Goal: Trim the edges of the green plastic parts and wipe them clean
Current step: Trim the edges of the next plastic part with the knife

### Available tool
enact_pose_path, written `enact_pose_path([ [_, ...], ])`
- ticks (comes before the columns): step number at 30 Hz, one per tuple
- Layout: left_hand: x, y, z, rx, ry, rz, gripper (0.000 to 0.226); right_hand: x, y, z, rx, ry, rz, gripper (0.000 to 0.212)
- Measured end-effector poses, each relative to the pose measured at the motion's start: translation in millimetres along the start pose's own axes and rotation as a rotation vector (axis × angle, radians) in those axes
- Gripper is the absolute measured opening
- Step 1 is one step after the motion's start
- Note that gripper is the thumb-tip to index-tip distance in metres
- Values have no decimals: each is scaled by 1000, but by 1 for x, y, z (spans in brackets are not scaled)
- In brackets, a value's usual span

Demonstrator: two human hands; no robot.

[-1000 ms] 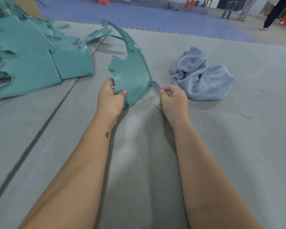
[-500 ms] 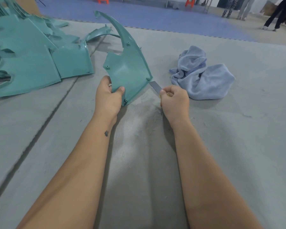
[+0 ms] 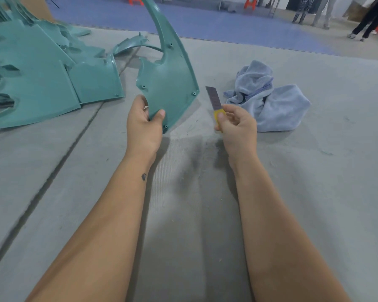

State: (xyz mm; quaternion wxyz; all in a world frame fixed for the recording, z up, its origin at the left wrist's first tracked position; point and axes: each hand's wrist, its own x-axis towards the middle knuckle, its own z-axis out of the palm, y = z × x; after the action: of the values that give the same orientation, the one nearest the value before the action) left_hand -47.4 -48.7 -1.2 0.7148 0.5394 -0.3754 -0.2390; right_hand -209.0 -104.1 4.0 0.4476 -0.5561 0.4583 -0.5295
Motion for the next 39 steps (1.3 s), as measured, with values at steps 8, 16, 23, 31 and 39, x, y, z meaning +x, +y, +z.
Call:
enact_pose_path([
  [8,-2,-1,3,-3,-56,35,45,-2,4,2,-115,-52,-11,14],
  [16,0,1,2,-96,-55,-5,46,0,7,3,-160,-51,-17,11],
  [23,0,2,2,-145,-30,-33,46,-2,9,5,-247,-149,-46,25],
  [31,-1,4,4,-154,-36,-68,46,-3,7,4,-171,-104,-47,24],
  [39,2,5,3,-295,29,-156,40,-5,11,10,-358,-286,-91,29],
])
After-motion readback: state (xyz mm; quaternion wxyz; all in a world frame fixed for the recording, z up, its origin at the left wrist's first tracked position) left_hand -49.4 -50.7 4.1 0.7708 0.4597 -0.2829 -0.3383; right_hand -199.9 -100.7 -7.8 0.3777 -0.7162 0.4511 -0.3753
